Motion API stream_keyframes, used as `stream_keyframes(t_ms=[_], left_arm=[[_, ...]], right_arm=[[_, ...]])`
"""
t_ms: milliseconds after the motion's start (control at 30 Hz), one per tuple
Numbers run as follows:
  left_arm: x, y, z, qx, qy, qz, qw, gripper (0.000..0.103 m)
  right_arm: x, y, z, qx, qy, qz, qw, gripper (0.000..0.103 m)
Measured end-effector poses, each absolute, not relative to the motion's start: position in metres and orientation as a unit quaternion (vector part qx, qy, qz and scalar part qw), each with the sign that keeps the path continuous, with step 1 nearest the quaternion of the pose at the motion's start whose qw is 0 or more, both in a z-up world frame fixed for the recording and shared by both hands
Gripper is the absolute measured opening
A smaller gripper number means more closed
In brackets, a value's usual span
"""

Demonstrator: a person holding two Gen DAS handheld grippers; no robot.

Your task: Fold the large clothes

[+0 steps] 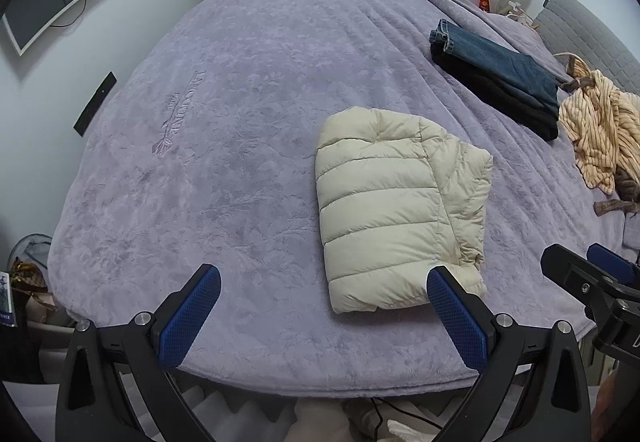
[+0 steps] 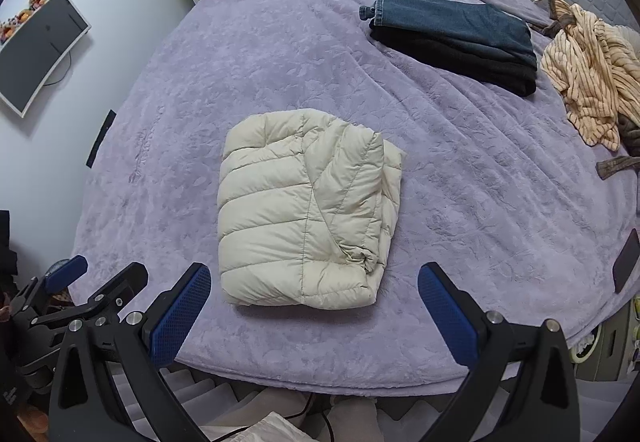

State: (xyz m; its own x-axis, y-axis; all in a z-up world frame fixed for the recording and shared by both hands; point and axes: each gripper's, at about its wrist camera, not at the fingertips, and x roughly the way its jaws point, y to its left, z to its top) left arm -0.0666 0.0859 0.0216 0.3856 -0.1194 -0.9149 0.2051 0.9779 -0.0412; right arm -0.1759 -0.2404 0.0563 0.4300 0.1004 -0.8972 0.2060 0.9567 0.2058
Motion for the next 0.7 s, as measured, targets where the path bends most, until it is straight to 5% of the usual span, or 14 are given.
stream_keyframes(t_ms=[700], left_arm=[[-0.071, 0.088, 0.039, 0.045, 0.528, -0.084, 0.844, 0.103]], right_arm=[[-0.181, -0.236, 0.061, 0.138, 0.531, -0.036, 0.835, 0.103]])
